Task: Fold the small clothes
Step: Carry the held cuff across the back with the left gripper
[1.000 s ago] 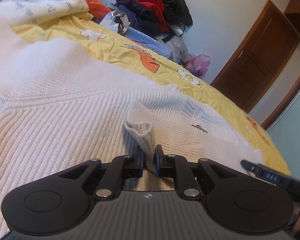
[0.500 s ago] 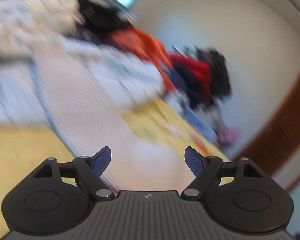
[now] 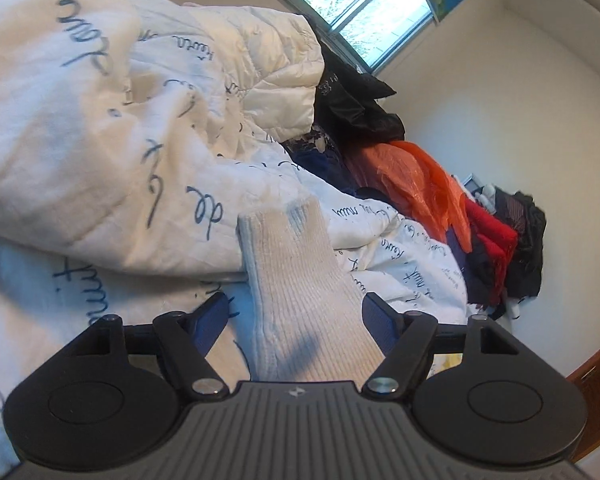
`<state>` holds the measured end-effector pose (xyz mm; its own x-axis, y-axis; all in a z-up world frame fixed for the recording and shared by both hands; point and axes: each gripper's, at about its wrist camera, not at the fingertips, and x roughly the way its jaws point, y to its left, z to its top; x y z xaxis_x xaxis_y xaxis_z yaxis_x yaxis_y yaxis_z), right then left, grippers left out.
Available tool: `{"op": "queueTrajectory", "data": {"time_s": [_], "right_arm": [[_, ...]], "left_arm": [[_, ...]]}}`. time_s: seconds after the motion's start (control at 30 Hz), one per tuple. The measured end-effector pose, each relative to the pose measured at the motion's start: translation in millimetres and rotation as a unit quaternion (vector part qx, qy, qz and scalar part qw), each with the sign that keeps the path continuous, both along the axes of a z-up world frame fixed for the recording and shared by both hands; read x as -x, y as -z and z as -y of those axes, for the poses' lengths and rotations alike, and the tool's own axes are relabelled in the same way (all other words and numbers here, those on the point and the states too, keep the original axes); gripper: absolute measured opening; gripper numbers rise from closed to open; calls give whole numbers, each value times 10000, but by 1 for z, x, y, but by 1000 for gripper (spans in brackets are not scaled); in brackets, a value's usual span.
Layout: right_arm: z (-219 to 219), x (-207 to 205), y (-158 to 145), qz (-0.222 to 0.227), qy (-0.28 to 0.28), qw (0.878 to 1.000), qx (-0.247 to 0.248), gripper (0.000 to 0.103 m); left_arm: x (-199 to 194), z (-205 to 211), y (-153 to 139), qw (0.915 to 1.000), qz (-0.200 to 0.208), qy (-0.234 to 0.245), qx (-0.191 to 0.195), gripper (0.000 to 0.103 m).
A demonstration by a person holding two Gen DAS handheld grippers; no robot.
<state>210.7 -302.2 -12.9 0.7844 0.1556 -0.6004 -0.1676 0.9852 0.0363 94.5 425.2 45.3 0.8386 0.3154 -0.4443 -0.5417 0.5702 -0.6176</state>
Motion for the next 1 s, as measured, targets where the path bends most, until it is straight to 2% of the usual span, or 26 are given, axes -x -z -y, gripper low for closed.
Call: {"op": "queueTrajectory", "data": {"time_s": [0.03, 0.07, 0.1, 0.13, 0.17, 0.27, 0.37, 0.43, 0.53, 0.67, 0.77, 0.83, 0.9, 1.0], "right_arm": [[0, 0, 0, 0, 1, 10000, -2, 96], [0, 0, 0, 0, 0, 10000, -4, 96], [0, 0, 0, 0, -2, 10000, -4, 96], [0, 0, 0, -1, 0, 10000, -11, 96], [0, 0, 0, 0, 2, 10000, -16, 96], [0, 0, 0, 1, 5, 10000, -19, 96], [0, 0, 0, 2, 6, 10000, -26, 96], [0, 0, -1, 4, 6, 10000, -40, 96], [0, 0, -1, 8, 3, 10000, -66, 97], [1, 0, 0, 14, 1, 9999, -100, 97], [2, 0, 0, 16, -4, 9999, -127, 97], [1, 1, 0, 17, -2, 9999, -142, 97], [2, 1, 0, 17, -4, 9999, -155, 97], [2, 0, -1, 17, -6, 9998, -173, 97]], "left_arm": [[-3, 0, 0, 9999, -90, 3, -126, 64], [-8, 0, 0, 9995, -197, 2, -228, 50], [-13, 1, -1, 9989, -319, 11, -343, 42], [-16, 2, -1, 9981, -423, 7, -454, 28], [-17, 3, -2, 9971, -519, -31, -557, 20], [-20, 8, -6, 9940, -711, -74, -823, 10], [-22, 23, -19, 9890, -857, -154, -1198, 8], [-22, 41, -34, 9869, -753, -136, -1418, 7], [-24, 87, -60, 9834, -406, 206, -1755, 7], [-33, 179, -82, 9717, 123, 985, -2142, 7], [-44, 247, -76, 9631, 306, 1733, -2038, 7], [-52, 296, -62, 9533, 274, 2251, -1996, 7], [-58, 342, -43, 9414, 121, 2706, -2011, 7], [-59, 392, -11, 9247, -151, 3339, -1822, 7]]}}
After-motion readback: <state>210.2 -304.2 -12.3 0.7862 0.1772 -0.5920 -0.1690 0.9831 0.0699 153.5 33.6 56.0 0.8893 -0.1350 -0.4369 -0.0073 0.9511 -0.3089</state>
